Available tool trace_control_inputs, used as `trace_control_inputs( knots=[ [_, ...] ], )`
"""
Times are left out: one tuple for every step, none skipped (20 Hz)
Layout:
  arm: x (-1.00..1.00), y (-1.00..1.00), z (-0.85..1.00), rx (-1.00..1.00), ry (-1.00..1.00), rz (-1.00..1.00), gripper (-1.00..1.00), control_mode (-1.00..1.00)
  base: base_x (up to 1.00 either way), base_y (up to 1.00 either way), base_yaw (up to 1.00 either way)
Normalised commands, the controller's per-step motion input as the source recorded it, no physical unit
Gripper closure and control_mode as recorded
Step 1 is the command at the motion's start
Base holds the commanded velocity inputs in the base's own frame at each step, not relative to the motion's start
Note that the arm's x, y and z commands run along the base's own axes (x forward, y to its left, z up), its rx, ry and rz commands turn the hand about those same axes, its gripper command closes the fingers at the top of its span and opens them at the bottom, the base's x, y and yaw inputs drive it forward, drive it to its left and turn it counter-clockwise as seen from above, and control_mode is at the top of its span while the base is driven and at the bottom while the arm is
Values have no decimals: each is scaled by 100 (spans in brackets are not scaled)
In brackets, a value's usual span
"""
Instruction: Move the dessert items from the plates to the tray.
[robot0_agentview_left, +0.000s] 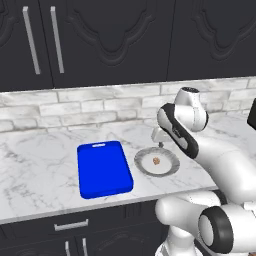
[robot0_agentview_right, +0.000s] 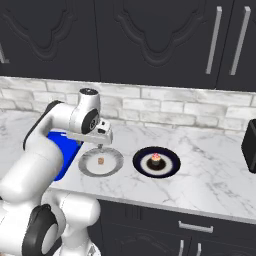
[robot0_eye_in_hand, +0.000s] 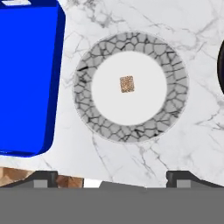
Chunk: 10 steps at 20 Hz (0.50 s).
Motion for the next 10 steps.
trace_control_inputs(
  knots=[
    [1, 0, -72, 0, 0, 0, -100, -100, 0, 0, 0],
    [14, 1, -68, 0, 3, 0, -100, -100, 0, 0, 0],
    [22, 2, -60, 0, 3, 0, -100, -100, 0, 0, 0],
    [16, 6, -59, -1, 3, 0, -100, -100, 0, 0, 0],
    [15, 1, -61, -2, 3, 0, -100, -100, 0, 0, 0],
    [14, 0, -57, -1, 1, 0, -100, -100, 0, 0, 0],
    [14, 0, -57, 0, 0, 0, -100, -100, 0, 0, 0],
    [19, 0, -59, 0, 0, 0, -100, -100, 0, 0, 0],
    [20, 0, -57, -1, 0, 0, -100, -100, 0, 0, 0],
    [20, 0, -52, -3, 0, 0, -100, -100, 0, 0, 0]
  ],
)
